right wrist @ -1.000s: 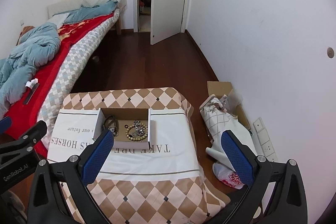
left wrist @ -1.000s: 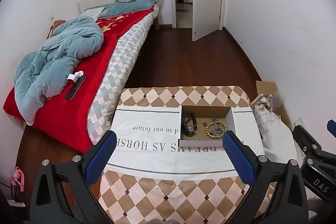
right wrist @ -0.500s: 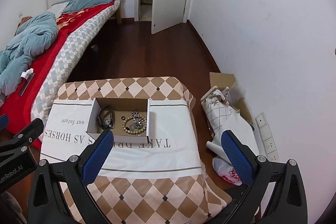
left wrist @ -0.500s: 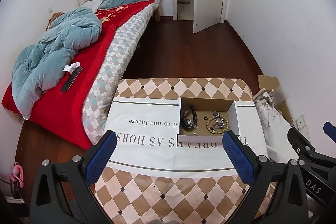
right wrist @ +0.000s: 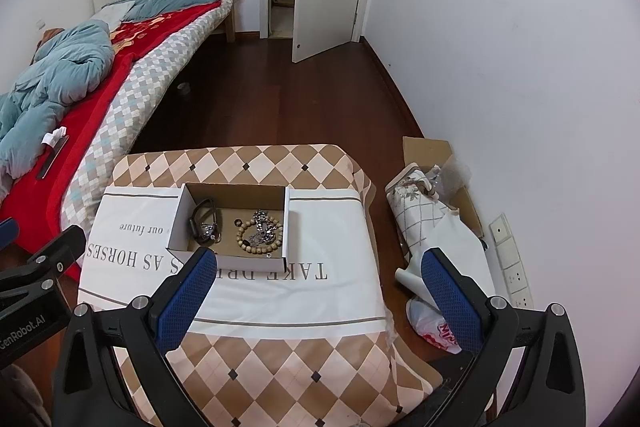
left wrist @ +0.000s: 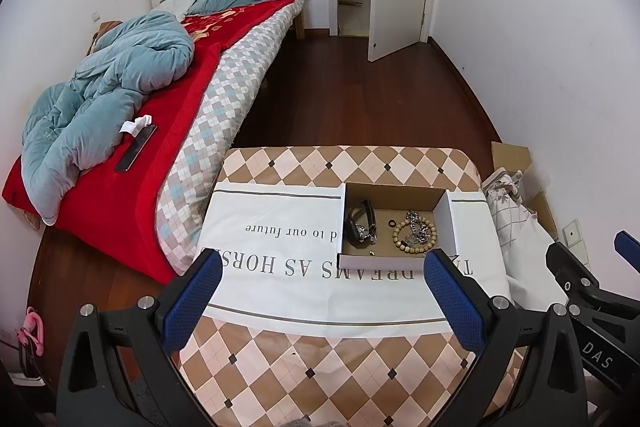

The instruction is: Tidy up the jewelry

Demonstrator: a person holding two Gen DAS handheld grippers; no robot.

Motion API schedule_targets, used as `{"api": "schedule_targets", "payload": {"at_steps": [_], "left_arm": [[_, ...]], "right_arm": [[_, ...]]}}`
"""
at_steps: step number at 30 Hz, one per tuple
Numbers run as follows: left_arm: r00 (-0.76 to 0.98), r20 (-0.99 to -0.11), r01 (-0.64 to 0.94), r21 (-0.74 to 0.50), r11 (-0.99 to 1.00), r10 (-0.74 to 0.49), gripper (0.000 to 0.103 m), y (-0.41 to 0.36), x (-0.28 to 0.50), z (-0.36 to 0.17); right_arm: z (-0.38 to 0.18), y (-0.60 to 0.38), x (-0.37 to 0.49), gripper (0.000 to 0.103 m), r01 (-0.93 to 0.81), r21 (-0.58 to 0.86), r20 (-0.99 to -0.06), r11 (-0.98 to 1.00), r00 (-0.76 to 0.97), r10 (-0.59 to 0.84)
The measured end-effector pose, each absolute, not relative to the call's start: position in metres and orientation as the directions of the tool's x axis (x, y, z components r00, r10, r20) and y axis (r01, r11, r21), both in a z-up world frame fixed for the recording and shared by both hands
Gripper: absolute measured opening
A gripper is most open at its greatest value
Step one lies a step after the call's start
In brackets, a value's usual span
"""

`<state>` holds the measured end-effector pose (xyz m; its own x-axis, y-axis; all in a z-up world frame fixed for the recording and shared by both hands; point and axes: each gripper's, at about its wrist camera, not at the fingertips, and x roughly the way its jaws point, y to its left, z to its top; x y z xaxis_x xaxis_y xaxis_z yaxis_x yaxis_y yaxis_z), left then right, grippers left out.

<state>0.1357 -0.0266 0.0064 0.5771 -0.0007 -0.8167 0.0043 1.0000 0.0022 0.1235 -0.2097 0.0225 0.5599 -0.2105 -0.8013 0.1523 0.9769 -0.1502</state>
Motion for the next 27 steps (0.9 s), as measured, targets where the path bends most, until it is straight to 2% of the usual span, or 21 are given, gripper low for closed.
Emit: {"api": "schedule_targets", "payload": {"at_steps": [27], "left_arm": [[0.579, -0.815, 0.010, 0.010, 1.000, 0.003, 0.103, -0.0232, 0.1303, 0.0032]], "right_arm": [[0.0236, -0.2085, 0.1232, 0.103, 0.146, -0.140, -0.801, 0.979, 0.565, -0.199]]}}
